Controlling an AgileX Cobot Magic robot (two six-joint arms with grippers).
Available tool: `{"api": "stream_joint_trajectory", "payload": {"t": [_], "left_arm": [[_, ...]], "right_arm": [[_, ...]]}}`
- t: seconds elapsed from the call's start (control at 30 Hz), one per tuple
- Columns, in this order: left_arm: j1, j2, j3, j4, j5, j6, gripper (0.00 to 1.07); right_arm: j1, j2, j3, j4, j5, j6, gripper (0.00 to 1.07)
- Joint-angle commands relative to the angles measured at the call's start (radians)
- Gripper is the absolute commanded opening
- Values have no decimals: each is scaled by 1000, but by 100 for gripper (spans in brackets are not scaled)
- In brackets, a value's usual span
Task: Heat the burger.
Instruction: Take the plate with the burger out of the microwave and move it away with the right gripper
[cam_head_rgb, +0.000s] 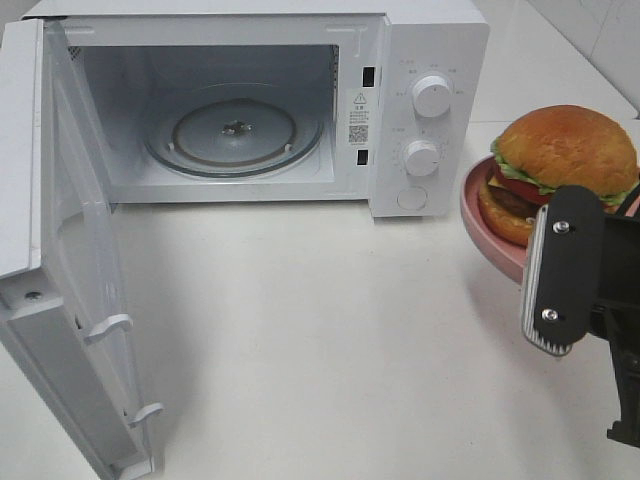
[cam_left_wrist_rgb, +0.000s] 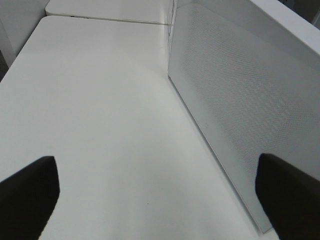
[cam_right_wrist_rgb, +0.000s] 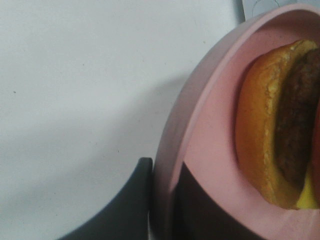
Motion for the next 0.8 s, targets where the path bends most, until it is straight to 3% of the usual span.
{"api": "stream_joint_trajectory", "payload": {"t": [0.03,0.63,0.8], "left_arm": [[4,-17,3,-3,-9,-3,100],[4,-17,3,-3,-9,-3,100],[4,-17,3,-3,-9,-3,100]], "right_arm": [[-4,-17,-5,-114,48,139,0],[-4,-14,-5,-165,223,458,0],[-4,59,-5,-192,286,594,0]]}}
